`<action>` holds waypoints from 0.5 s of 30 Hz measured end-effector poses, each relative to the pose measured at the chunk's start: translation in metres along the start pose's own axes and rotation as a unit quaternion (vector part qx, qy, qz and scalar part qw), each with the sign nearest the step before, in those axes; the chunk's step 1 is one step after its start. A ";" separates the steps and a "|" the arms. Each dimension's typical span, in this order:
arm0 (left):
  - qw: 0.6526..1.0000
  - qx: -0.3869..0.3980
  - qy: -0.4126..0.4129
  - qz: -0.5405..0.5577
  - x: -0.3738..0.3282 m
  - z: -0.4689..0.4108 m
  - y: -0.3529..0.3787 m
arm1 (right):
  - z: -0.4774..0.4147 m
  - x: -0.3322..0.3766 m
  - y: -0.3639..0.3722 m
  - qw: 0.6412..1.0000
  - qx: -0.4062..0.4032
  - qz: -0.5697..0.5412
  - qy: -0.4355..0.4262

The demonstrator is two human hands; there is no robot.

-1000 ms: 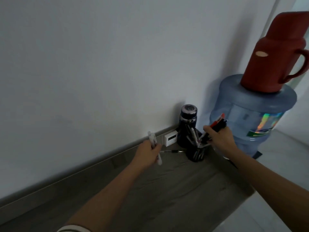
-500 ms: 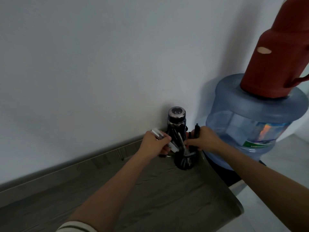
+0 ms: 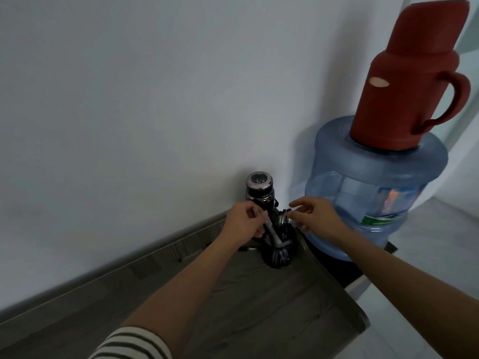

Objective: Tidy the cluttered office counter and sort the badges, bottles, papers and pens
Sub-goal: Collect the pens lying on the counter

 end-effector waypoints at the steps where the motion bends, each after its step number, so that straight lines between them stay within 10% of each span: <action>1: 1.000 0.008 0.007 -0.006 0.001 0.000 -0.001 | 0.001 -0.001 -0.001 1.000 -0.013 0.008 -0.010; 15: 0.990 -0.103 -0.015 -0.097 0.056 0.002 -0.080 | 0.023 0.043 0.047 0.974 -0.054 0.097 -0.199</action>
Point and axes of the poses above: each hand's wrist, its own z-axis away from the middle knuckle, its own y-axis out of the palm, x = y × z, the point moved 1 cm from there along -z, towards the middle knuckle, and after that the axes turned 6 degrees about -x, right-handed, at the moved point
